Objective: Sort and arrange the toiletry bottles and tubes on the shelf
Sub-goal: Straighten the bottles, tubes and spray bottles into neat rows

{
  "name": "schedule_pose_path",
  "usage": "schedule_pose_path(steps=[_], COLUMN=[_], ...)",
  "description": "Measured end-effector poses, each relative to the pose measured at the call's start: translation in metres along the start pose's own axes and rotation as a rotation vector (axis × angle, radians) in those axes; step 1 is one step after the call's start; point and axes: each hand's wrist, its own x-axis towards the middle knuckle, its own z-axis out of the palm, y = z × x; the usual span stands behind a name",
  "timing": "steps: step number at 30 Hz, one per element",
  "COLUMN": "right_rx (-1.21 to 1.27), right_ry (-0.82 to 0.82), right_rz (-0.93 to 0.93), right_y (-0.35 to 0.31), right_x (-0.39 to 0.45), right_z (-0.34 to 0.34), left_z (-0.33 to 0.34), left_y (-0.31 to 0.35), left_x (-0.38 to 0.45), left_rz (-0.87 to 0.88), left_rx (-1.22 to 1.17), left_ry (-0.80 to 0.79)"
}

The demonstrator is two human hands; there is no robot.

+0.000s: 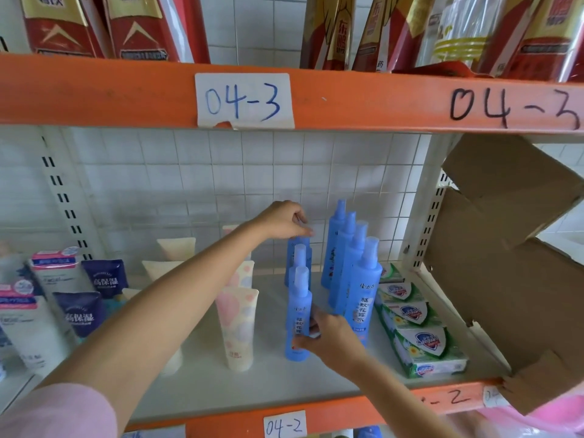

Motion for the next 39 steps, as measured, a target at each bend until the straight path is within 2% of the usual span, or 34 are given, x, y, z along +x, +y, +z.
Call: schedule_pose_path(steps=[3,7,12,19,26,39], right_rx=[-0.001,-0.016,-0.038,-0.009,0.000,0.011], right_ry=[0.048,0.055,0.044,0.058,0.061,0.017], right_rz=[-0.003,-0.030,-0.032,-0.035,-0.035,-0.026], right_y=[0.004,0.005,0.007,0.008,0.009,0.008], right_x=[-0.001,-0.001,0.001,0.001,0.001,0.000], right_z=[0.009,0.010,0.010,0.011,0.013,0.010], left_z=[0.006,0.009,0.002,-0.003,0.001,0.002], left_y=[0.001,-0.003,-0.011,-0.015,-0.007,-0.008], left_x=[0.002,0.005,0.004,-0.002,-0.005,-0.010], left_rz=[0.021,0.062,0.058,0.040,0.058,0.012], left_rx=[0.051,0.135,0.180,0.134,0.082,0.085], left_ry=[-0.058,0.023,0.039,0.030,-0.043,-0.017])
